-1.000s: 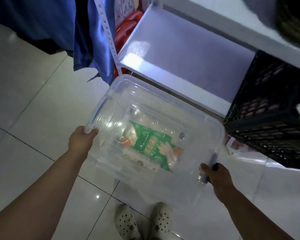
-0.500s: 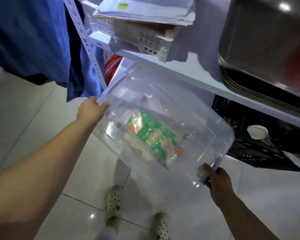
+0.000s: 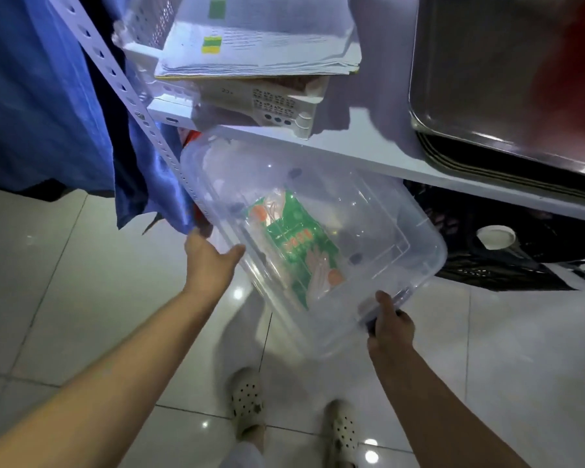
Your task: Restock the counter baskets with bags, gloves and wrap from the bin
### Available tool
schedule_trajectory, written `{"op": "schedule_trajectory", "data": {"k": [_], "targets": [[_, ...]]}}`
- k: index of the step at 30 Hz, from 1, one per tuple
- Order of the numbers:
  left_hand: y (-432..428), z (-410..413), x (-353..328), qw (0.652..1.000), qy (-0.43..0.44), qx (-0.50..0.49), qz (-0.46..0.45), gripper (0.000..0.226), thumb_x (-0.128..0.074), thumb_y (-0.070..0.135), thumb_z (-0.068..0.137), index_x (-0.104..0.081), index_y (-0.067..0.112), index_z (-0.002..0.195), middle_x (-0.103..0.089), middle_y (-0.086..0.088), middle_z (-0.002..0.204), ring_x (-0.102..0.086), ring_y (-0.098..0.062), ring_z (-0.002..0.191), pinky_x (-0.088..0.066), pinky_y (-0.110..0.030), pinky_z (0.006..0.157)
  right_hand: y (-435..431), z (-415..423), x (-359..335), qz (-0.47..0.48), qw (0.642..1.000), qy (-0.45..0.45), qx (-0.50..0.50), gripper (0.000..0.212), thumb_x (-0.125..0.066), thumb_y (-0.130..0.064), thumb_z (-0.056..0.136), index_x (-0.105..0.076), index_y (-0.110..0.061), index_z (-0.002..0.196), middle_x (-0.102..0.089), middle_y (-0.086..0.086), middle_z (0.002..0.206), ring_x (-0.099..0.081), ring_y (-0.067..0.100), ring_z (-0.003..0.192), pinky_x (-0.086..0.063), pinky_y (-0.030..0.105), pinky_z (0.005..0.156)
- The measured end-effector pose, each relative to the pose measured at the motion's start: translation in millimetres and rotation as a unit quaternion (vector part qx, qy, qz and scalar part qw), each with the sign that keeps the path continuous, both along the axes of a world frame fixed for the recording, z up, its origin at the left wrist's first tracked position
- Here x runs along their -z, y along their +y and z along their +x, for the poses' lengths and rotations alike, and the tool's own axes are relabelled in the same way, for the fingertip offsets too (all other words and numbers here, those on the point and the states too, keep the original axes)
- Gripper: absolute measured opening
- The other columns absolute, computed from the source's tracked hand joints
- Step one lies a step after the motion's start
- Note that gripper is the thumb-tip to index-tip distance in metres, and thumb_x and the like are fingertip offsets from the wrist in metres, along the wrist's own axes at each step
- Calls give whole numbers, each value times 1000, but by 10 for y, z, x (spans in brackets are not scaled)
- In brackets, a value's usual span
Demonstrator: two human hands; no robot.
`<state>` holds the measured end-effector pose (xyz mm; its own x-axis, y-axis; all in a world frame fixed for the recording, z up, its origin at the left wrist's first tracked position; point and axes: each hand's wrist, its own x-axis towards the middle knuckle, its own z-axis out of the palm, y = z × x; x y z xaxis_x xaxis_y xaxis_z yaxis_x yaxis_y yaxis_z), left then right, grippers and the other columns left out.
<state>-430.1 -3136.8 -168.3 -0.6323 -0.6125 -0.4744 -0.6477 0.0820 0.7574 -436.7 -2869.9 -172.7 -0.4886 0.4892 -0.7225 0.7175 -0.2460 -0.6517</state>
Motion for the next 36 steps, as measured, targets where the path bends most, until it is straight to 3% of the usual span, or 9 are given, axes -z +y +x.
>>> {"op": "schedule_trajectory", "data": {"k": [2, 5, 10, 15, 17, 19, 25, 30, 36], "targets": [[288, 221, -24, 995, -67, 7, 70, 66, -74, 19, 77, -35, 1, 126, -46, -17, 128, -50, -25, 106, -42, -33, 93, -168, -17, -49, -11, 1000, -14, 17, 25, -67, -16, 83, -54, -6, 64, -49, 6, 60, -53, 10, 39, -41, 14, 35], [596, 466, -91, 981, -125, 52, 136, 42, -71, 29, 79, -45, 4, 100, -55, -10, 98, -56, -24, 82, -51, -45, 80, -495, -55, -131, -12, 999, -34, 30, 28, -68, -19, 82, -54, -6, 61, -53, 6, 60, -53, 17, 50, -44, 16, 38], [424, 315, -97, 966, -89, -71, 233, 39, -65, 15, 85, -47, -9, 110, -62, -30, 92, -61, -31, 69, -55, -57, 78, -1091, -200, -296, -138, 989, 9, 52, 17, -64, -10, 86, -55, -7, 71, -60, 8, 75, -60, 19, 65, -54, 41, 78], [-131, -140, -77, 977, -9, -122, 173, 10, -62, 4, 86, -58, -5, 86, -55, -18, 82, -55, -15, 48, -57, -36, 59, -1165, -460, -314, -118, 990, -8, -72, 22, -60, -22, 89, -52, -12, 72, -49, 3, 66, -48, 13, 62, -46, 31, 68], [-334, -314, -65, 978, 12, -138, 158, 19, -62, 3, 85, -58, -8, 99, -57, -17, 91, -56, -17, 59, -53, -25, 54, -1106, -602, -294, -96, 992, 16, -74, 21, -56, -17, 91, -49, -12, 72, -49, 4, 67, -48, 13, 62, -45, 28, 64], [-493, -464, -40, 976, 21, -151, 156, 35, -63, 2, 83, -52, -13, 112, -57, -19, 97, -54, -26, 75, -49, -26, 60, -1083, -733, -281, -97, 990, 37, -92, 20, -51, -10, 93, -49, -13, 74, -51, 6, 69, -50, 14, 64, -45, 26, 65], [-687, -870, 21, 984, 24, -136, 113, 31, -64, 7, 82, -52, -4, 109, -57, -15, 87, -52, -22, 58, -48, -28, 52, -1105, -882, -154, -5, 965, 57, -258, 19, -49, 0, 89, -55, -14, 76, -58, 6, 72, -52, 14, 62, -47, 24, 61], [-694, -952, 96, 985, 8, -143, 92, 33, -63, 14, 85, -49, 1, 112, -58, -9, 82, -47, -14, 53, -43, -20, 43, -969, -840, -28, 170, 886, 57, -428, 15, -52, -6, 83, -60, -16, 75, -65, 7, 78, -59, 22, 72, -49, 36, 67], [-673, -843, 48, 993, -17, -110, 39, 35, -63, 15, 84, -46, 2, 112, -53, -8, 90, -53, -24, 71, -40, -31, 70, -766, -710, -36, 341, 753, 42, -561, 14, -51, -19, 87, -63, -13, 89, -68, 7, 89, -60, 26, 84, -44, 31, 69]]}}
